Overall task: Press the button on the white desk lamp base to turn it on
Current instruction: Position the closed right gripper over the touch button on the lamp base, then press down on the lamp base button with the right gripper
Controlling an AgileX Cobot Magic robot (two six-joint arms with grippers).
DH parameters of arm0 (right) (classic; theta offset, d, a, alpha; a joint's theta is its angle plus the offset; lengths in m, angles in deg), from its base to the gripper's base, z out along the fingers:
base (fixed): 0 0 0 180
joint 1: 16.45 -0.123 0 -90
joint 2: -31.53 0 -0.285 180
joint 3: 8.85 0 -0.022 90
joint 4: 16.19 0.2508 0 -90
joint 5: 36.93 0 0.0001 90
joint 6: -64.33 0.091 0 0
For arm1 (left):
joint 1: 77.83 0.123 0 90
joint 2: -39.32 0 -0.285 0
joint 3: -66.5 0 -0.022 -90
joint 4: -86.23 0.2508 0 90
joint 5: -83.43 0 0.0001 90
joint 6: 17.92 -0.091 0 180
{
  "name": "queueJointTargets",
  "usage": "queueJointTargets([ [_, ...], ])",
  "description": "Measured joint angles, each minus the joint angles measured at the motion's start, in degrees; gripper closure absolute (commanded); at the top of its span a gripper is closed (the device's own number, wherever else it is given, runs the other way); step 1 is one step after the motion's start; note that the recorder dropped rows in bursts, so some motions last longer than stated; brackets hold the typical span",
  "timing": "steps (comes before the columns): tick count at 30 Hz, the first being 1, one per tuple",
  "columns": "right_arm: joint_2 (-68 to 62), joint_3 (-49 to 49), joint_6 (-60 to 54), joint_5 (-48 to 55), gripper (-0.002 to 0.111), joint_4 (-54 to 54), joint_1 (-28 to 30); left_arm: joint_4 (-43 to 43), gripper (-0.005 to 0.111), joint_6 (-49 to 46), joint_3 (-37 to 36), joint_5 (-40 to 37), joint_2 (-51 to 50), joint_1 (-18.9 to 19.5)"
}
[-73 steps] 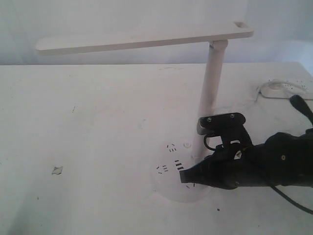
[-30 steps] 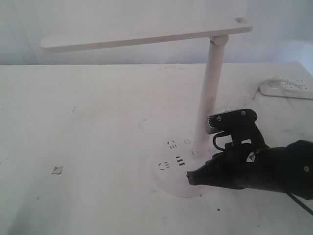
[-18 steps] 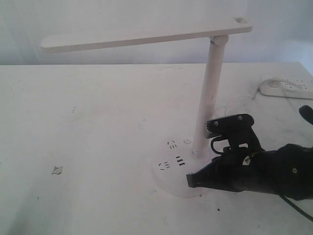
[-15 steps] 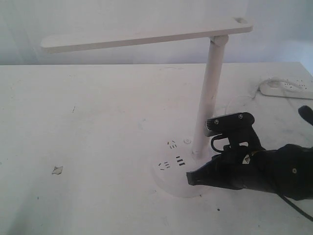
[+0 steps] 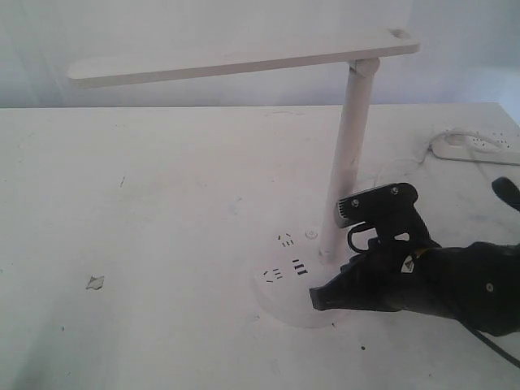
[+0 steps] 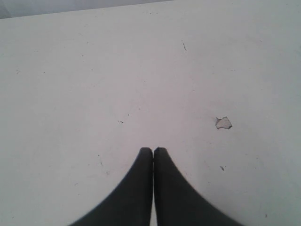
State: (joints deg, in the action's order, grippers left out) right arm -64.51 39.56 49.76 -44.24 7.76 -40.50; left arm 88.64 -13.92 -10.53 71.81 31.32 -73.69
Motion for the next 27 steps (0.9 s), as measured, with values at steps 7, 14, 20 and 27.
queueJointTargets([
  [7, -1.64, 0.0, 0.0, -1.67, 0.108, -1.4, -1.61, 0.0, 0.107, 0.0, 0.0, 0.0, 0.0, 0.0],
  [14, -4.74, -0.19, 0.0, -5.15, 0.108, -2.13, -1.75, 0.0, 0.107, 0.0, 0.0, 0.0, 0.0, 0.0],
  [20, -4.97, -0.19, 0.46, -5.93, 0.108, -2.13, -1.75, 0.0, 0.107, 0.0, 0.0, 0.0, 0.0, 0.0],
  [27, -3.7, -0.19, 3.23, -5.39, 0.108, -2.03, -1.75, 0.0, 0.107, 0.0, 0.0, 0.0, 0.0, 0.0],
])
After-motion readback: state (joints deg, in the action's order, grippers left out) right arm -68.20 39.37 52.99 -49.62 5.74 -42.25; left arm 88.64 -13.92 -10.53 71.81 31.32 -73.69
